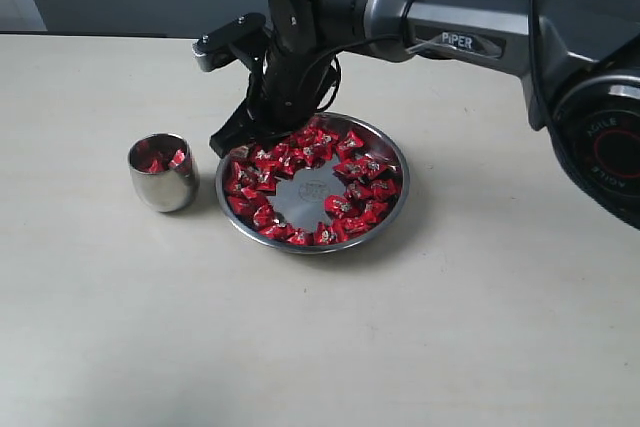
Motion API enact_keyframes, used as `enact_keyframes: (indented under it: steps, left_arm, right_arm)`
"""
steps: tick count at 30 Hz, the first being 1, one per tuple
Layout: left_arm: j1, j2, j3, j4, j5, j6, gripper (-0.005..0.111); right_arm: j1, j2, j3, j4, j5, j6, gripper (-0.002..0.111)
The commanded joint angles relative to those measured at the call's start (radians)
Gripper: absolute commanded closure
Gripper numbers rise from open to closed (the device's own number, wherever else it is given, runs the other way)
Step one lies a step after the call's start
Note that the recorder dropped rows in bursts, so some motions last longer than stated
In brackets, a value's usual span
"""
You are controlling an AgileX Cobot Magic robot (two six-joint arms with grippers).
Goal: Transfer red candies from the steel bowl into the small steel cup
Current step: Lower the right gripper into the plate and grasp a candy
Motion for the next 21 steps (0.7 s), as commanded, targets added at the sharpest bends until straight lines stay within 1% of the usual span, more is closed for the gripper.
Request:
enact_keyframes:
  steps: [1,3,6,7,8,9,14,21]
  left_arm:
    - [0.0,-0.005,0.004,-0.003,-0.01,-0.003,0.106]
    - [0.0,-0.005,0.004,-0.003,-0.01,-0.003,0.106]
    - [0.0,-0.005,0.004,-0.003,-0.01,-0.003,0.106]
    - [0.0,-0.005,0.004,-0.003,-0.01,-0.003,0.106]
    - [0.0,-0.005,0.004,-0.003,-0.01,-0.003,0.106]
    - [0.0,-0.005,0.004,-0.003,-0.01,-0.003,0.106]
    - [0.0,-0.005,0.004,-0.003,-0.01,-0.003,0.106]
    - [0.0,-0.005,0.004,-0.003,-0.01,-0.001,0.106]
  right_arm:
    - [-0.002,-0.009,-0.001,0.017,0.025,0.0,0.107]
    - [-0.002,0.003,-0.001,0.02,0.045,-0.017,0.098]
    - [-0.002,0.021,-0.001,0.022,0.043,-0.022,0.073]
    - [-0.002,0.027,-0.001,0.026,0.036,-0.022,0.066]
    - [-0.002,0.031,-0.001,0.026,0.023,-0.022,0.062]
    - [-0.002,0.04,-0.001,0.026,0.011,-0.02,0.061]
    - [-0.002,0.076,-0.001,0.054,-0.048,0.031,0.07]
    - [-0.002,0.101,-0.001,0.059,-0.06,0.036,0.07]
